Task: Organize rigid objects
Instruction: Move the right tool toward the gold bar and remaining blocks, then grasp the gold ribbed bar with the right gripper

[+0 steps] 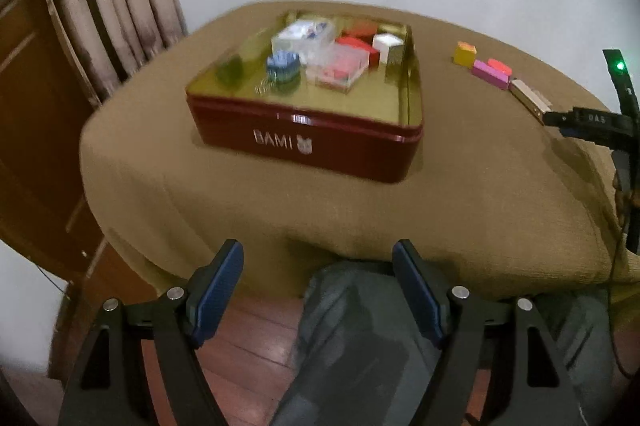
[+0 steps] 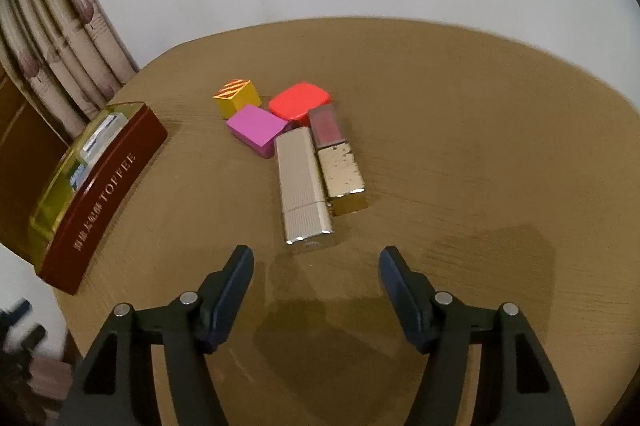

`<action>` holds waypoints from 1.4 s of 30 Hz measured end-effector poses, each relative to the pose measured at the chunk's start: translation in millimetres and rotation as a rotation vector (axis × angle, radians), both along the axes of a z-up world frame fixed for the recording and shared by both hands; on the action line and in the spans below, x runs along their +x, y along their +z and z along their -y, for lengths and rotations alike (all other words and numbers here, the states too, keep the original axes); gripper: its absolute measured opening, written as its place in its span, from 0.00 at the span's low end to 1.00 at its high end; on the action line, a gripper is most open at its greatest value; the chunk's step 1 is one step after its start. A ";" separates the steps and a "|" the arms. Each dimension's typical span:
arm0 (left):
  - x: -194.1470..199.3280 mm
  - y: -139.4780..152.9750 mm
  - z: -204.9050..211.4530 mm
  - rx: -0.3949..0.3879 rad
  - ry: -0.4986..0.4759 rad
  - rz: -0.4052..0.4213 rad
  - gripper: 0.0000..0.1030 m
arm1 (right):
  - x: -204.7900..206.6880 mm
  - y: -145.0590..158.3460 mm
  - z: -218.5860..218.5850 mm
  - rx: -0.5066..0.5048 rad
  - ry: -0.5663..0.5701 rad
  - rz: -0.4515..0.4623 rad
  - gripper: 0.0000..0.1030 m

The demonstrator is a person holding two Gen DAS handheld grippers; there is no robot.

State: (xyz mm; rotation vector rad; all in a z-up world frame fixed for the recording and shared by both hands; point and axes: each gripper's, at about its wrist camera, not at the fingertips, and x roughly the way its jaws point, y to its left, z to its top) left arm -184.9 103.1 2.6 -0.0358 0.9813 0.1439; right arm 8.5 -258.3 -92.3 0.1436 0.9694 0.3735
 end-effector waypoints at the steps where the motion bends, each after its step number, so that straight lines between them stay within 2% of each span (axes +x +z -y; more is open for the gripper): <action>1: 0.7 -3.2 -2.3 -0.010 0.002 -0.011 0.71 | 2.1 -1.4 -1.3 0.003 -0.005 -0.008 0.66; 6: 2.7 -15.8 -10.6 -0.054 0.021 -0.065 0.74 | 10.7 1.2 -8.5 0.059 0.022 -0.044 0.66; 10: 2.8 -18.4 -13.3 -0.070 0.025 -0.073 0.75 | 13.4 9.5 -16.3 0.114 0.069 -0.024 0.66; 13: 1.9 -19.0 -11.4 -0.056 0.014 -0.077 0.76 | 20.5 11.5 -22.4 0.037 0.059 -0.001 0.66; 16: 0.9 -19.3 -7.7 -0.042 -0.003 -0.079 0.77 | 35.0 2.8 -24.7 0.040 0.052 -0.047 0.66; 19: 0.3 -18.9 -3.6 -0.017 -0.016 -0.074 0.78 | 39.4 5.1 -28.7 0.000 0.043 -0.041 0.65; 21: 0.2 -19.3 -0.6 0.005 -0.026 -0.073 0.78 | 42.9 4.3 -35.9 -0.064 0.037 -0.042 0.48; 22: -0.2 -19.6 0.7 0.014 -0.031 -0.073 0.78 | 43.4 4.4 -39.2 -0.105 0.030 -0.037 0.30; 23: -0.3 -19.6 1.8 0.021 -0.034 -0.073 0.78 | 44.7 4.1 -42.5 -0.141 0.021 -0.033 0.29; 25: -0.7 -18.6 3.4 0.031 -0.038 -0.071 0.78 | 45.6 4.7 -40.3 -0.129 0.021 -0.045 0.29; 28: -2.2 -14.6 4.0 0.038 -0.033 -0.066 0.78 | 39.1 6.3 -41.6 -0.171 0.044 -0.036 0.29; 32: -3.2 -6.7 0.3 0.020 -0.012 -0.057 0.81 | 17.3 18.4 -57.6 -0.086 0.070 -0.046 0.29; 36: -4.3 -2.4 -2.2 -0.017 -0.002 -0.055 0.81 | -4.3 55.2 -71.4 0.089 0.115 -0.050 0.29; 39: -5.4 0.9 -1.3 -0.012 -0.010 -0.051 0.81 | -6.3 84.5 -108.7 0.209 0.174 -0.078 0.29; 42: -8.0 9.3 0.8 0.017 -0.010 -0.017 0.81 | -3.8 94.6 -148.2 0.289 0.205 -0.129 0.29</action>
